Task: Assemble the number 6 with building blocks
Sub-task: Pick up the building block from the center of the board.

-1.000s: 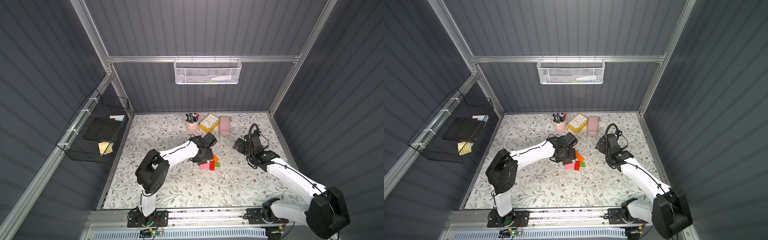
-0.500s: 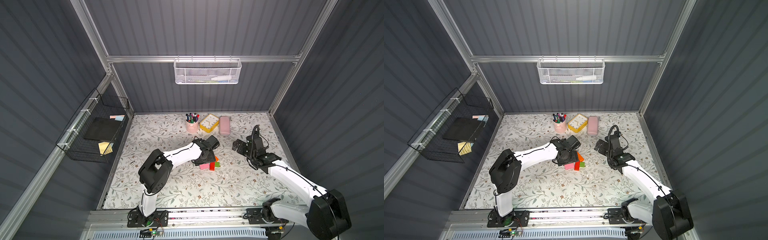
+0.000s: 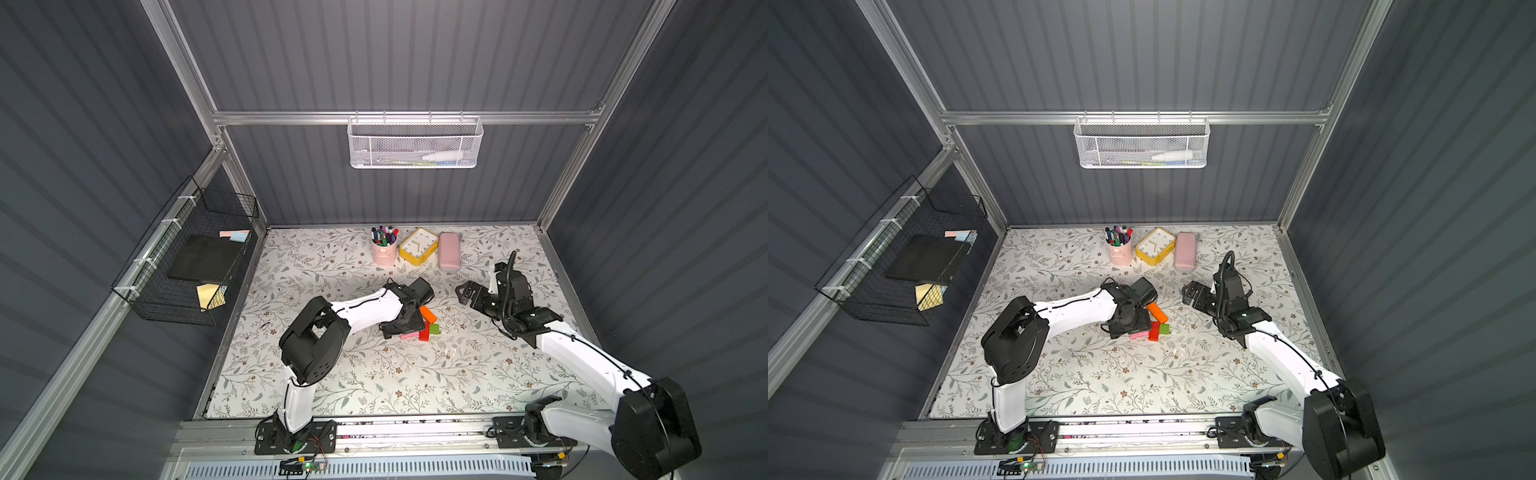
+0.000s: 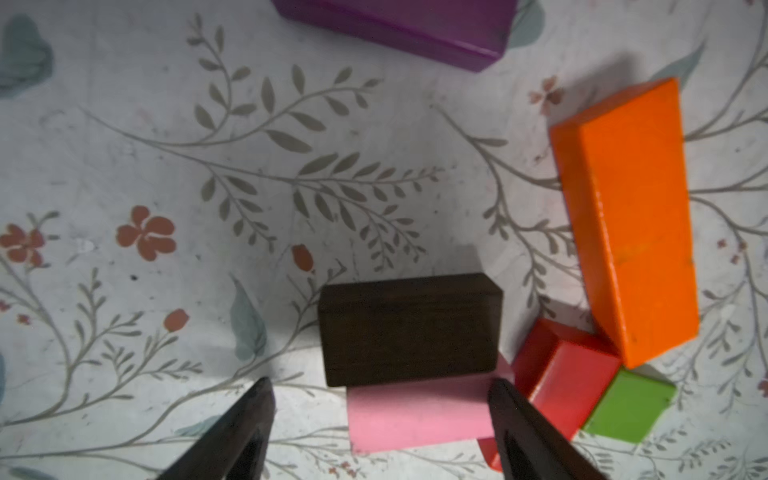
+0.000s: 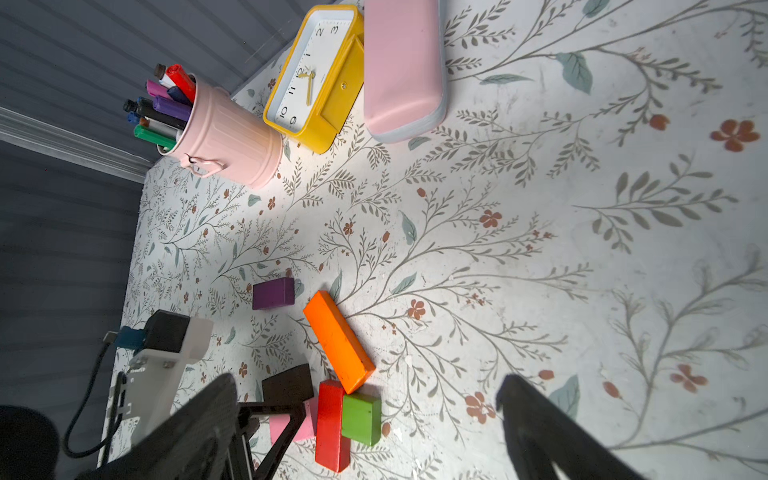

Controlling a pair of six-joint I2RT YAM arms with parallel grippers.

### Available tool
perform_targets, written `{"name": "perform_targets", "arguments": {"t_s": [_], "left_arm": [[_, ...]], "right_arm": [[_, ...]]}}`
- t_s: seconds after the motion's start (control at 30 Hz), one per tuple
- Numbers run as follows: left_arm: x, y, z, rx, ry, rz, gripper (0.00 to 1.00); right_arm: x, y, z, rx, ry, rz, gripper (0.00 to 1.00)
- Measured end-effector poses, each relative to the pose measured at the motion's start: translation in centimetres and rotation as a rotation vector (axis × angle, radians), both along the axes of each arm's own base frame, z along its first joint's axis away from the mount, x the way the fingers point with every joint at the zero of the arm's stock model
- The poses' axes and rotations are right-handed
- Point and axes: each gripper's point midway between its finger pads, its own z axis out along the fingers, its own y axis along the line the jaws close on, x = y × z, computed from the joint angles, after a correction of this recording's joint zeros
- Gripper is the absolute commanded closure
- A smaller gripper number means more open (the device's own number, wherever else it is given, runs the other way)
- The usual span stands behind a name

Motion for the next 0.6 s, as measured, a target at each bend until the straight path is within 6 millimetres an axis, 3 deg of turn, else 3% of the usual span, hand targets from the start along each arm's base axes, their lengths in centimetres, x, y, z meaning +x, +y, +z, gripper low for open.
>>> {"name": "perform_targets", "arguments": {"t_s": [0.3, 0.6], "left_arm": [[2.0, 1.6, 0.0, -0.01, -0.007, 0.052, 0.19], [2.1, 1.4, 0.1, -0.011, -0.015, 0.025, 0.19]], "right_arm": [[0.0, 0.0, 0.1, 0.007, -0.002, 0.003, 0.01], [0.1, 0.0, 0.2, 0.009, -0.005, 0.003, 0.01]]}}
